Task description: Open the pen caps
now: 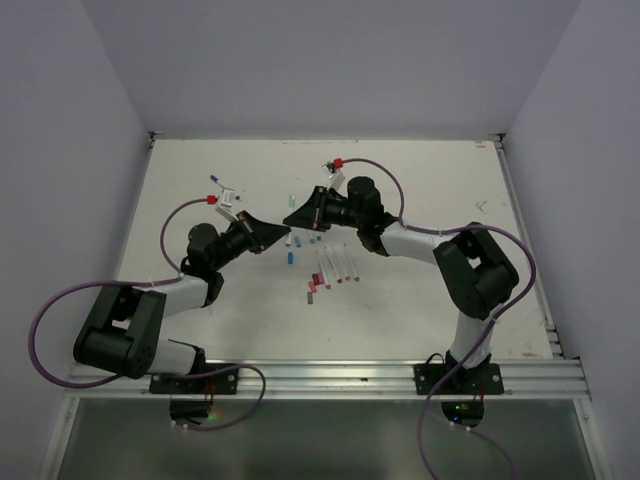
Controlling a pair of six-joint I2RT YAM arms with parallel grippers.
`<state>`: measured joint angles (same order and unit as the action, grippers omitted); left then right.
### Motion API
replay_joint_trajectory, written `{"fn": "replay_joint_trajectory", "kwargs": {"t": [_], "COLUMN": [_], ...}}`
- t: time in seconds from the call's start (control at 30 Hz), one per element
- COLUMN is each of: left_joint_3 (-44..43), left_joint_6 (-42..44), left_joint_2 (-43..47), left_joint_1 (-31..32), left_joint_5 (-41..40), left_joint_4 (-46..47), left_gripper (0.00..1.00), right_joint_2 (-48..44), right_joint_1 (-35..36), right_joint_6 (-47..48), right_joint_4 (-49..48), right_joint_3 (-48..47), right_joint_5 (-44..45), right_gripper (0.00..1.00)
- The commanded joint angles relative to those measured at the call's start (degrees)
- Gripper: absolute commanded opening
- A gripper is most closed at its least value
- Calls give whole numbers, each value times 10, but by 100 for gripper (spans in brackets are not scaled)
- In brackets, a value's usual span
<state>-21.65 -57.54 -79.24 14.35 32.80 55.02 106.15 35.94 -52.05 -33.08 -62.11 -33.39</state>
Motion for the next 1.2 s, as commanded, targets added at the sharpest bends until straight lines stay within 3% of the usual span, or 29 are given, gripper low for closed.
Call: {"fn": "replay_joint_trajectory", "kwargs": {"t": [0.0,0.03,0.07,0.1,0.13,0.2,0.23,0.43,0.93,1.17], "left_joint_3": [0,-1,-1,-4,-7,-25,-32,-73,-66,-61], "left_joint_6": [-13,-10,-3,2,11,42,51,62,15,3], "left_joint_2": [15,14,16,20,23,35,38,37,-30,-39], "left_joint_1": [3,3,3,2,2,-1,-4,-13,-13,-9], "left_joint_5": [0,11,14,16,17,15,8,10,46,53], "left_joint_4": [54,54,54,37,23,-33,-51,-76,21,43], "left_gripper": [0,2,12,35,44,58,59,61,50,46], "right_joint_2": [-9,-11,-14,-21,-25,-35,-37,-50,-31,-21], "right_joint_1": [3,4,3,3,3,3,3,4,5,11], "right_joint_6": [4,9,17,28,54,98,113,163,62,42], "right_joint_4": [-23,-20,3,20,40,92,109,145,-37,-56], "right_joint_3": [2,3,2,0,-2,-7,-9,1,50,44], "right_joint_5": [12,14,17,24,34,39,37,-26,-110,-116], "right_gripper": [0,0,0,0,0,0,0,0,0,0]}}
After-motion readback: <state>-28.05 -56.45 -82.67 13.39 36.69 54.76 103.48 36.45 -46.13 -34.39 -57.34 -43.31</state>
